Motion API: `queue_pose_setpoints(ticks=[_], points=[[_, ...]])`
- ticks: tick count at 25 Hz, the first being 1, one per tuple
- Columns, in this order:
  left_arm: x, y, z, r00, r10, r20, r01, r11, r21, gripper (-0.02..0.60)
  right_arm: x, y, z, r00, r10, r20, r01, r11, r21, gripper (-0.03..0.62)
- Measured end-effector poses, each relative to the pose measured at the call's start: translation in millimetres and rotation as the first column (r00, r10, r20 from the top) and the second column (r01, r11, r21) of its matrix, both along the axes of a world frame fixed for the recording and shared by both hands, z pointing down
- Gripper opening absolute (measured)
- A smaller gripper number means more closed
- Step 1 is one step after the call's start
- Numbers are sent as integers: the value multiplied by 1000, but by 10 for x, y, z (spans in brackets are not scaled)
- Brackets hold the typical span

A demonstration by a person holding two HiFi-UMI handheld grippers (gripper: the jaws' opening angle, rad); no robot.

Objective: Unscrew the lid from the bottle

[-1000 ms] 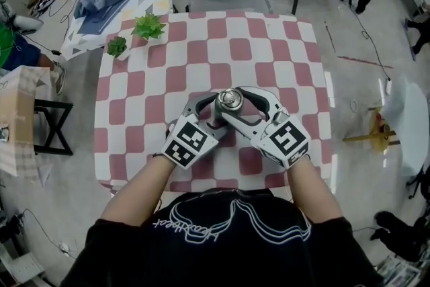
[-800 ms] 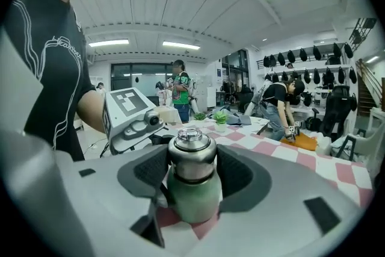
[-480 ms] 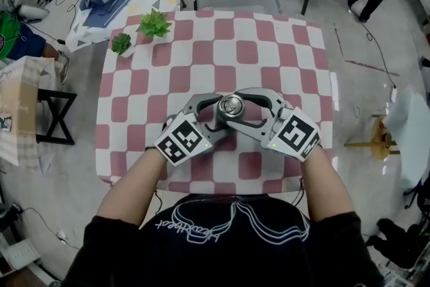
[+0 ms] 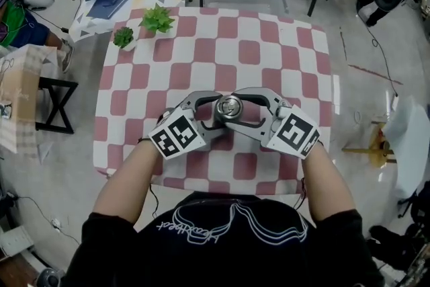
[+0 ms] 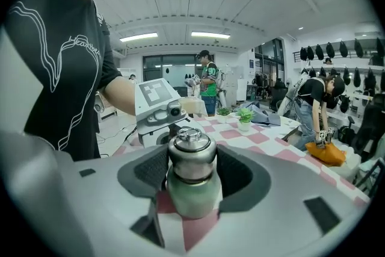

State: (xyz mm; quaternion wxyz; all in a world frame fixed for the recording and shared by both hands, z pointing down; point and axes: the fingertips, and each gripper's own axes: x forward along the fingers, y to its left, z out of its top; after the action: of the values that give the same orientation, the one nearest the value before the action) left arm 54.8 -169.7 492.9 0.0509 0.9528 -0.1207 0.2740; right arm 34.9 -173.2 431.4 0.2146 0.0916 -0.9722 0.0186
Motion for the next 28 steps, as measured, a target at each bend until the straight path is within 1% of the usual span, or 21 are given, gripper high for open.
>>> queue_pose_setpoints(ticks=[3, 5, 8, 10, 12, 15, 16, 17, 19, 22, 25, 27, 28], points=[[-18, 36, -6, 1000, -12, -9, 12, 1000, -10, 330, -11, 0, -28, 999, 32, 44, -32, 999, -4, 253], [-47, 41, -40, 999, -38, -35, 38, 999, -25, 330, -8, -3, -71, 996, 48, 75, -48, 999, -2, 253], [-161, 16, -128, 990, -112, -84, 108, 993, -49, 330, 0, -14, -159, 992, 70, 105, -71, 997, 11, 253], [-261, -3, -237, 976, -177, -126, 170, 983, -66, 330, 25, -23, -250, 987, 107, 121, -109, 994, 13, 253], [-344, -7, -419, 948, -251, -195, 236, 967, -99, 330, 77, -17, -372, 976, 158, 149, -160, 987, 4, 253], [-437, 30, -766, 881, -362, -305, 329, 932, -153, 323, 144, 84, -563, 955, 195, 222, -201, 980, 5, 252], [-453, 64, -891, 857, -389, -338, 355, 921, -161, 264, 164, 136, -630, 948, 202, 246, -210, 978, 8, 252], [-455, 111, -1017, 834, -410, -369, 376, 912, -164, 190, 189, 193, -700, 940, 210, 268, -221, 975, 11, 252], [-424, 234, -1245, 798, -440, -412, 414, 897, -157, 131, 255, 306, -853, 923, 240, 302, -255, 967, 10, 252], [-337, 445, -1521, 771, -471, -430, 467, 876, -122, 49, 356, 480, -1100, 897, 274, 347, -297, 955, 15, 252], [-242, 652, -1776, 749, -486, -451, 499, 861, -98, 17, 461, 656, -1289, 882, 289, 373, -319, 947, 21, 252], [-188, 767, -1909, 741, -496, -452, 516, 852, -88, 9, 540, 765, -1381, 878, 302, 373, -334, 942, 23, 252], [-158, 827, -1971, 739, -495, -456, 519, 851, -83, 8, 573, 825, -1428, 875, 304, 376, -337, 941, 24, 252]])
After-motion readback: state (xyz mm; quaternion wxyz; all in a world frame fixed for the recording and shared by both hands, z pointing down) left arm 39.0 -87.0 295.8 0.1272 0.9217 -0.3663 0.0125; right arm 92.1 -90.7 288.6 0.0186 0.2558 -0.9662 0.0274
